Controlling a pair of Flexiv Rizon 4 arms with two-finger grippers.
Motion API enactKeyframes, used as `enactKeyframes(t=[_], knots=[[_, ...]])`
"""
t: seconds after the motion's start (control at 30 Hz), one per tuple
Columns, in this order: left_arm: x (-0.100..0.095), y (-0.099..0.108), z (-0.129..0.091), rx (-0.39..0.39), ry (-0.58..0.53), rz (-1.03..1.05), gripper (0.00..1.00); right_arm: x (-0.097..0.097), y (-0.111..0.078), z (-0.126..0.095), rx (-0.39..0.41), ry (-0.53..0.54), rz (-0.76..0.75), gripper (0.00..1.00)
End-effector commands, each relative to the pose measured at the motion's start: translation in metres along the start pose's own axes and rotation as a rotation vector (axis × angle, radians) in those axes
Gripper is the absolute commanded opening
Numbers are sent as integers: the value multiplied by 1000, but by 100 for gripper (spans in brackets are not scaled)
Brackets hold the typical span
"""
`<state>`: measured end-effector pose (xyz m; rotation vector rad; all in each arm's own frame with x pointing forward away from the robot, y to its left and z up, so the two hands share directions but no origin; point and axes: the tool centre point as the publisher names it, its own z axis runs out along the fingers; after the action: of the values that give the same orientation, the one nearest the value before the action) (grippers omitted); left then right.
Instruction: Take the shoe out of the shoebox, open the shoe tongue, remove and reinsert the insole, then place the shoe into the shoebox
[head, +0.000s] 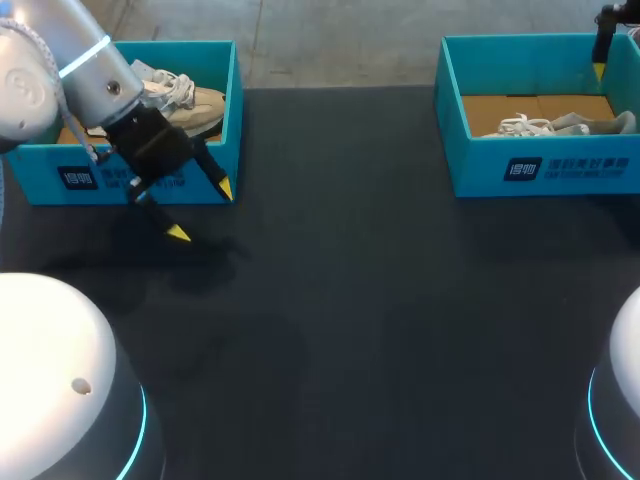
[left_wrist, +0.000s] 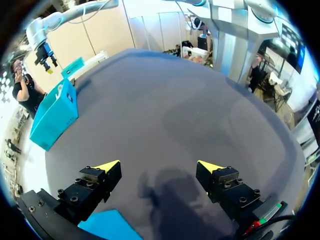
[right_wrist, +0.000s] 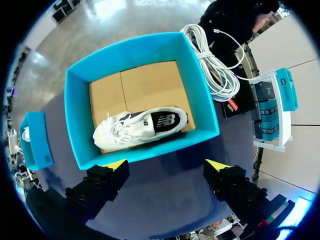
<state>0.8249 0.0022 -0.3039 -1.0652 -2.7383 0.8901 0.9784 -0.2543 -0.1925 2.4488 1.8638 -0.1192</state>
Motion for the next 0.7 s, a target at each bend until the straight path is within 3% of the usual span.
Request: enactKeyframes(t=[0.03,0.17,0.33,0.7], knots=[[-4,1,-25,-39,19,26,100,0,0,0,0,-1,0,100],[-9,12,-42,-75,22,62,100,0,0,0,0,-1,0,100],[-15,27,-63,-57,57,151,100,0,0,0,0,-1,0,100],[-33,68,-113,-150,72,254,100,0,0,0,0,-1,0,100]])
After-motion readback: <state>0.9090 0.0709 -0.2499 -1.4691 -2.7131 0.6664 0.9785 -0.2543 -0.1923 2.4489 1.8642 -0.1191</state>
